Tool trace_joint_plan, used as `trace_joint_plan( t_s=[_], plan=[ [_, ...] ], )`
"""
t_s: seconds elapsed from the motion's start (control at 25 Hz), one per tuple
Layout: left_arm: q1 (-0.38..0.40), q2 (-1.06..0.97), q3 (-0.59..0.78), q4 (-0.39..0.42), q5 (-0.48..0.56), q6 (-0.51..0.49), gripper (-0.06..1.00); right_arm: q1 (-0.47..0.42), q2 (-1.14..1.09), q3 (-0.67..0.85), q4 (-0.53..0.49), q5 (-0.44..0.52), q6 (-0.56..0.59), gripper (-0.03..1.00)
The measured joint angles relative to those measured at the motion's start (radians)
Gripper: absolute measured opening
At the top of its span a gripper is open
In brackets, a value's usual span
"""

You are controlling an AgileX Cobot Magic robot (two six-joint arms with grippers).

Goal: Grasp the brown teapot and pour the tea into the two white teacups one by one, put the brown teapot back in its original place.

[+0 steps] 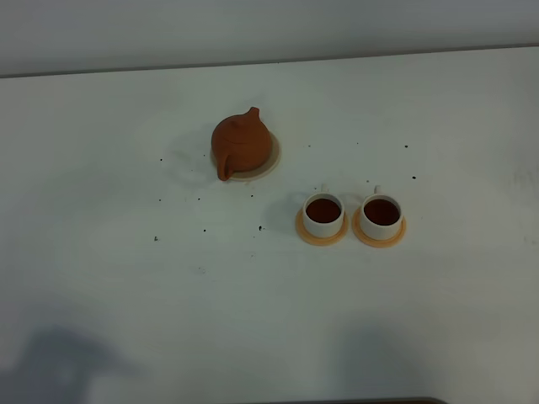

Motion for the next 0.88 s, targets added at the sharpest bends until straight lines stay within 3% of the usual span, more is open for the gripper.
trace_joint_plan(
  t_s=[0.28,0.76,0.88],
  plan=[
    [0.0,-0.12,0.009,-0.001,0.01,0.0,0.41,0.0,0.0,0.0,0.0,0.0,0.0,0.24],
    [0.001,-0.122,0.009,-0.001,0.011,0.0,0.41,0.0,0.0,0.0,0.0,0.0,0.0,0.24],
    [0.032,-0.122,0.009,-0.001,0.011,0.0,0.41,0.0,0.0,0.0,0.0,0.0,0.0,0.24]
  ],
)
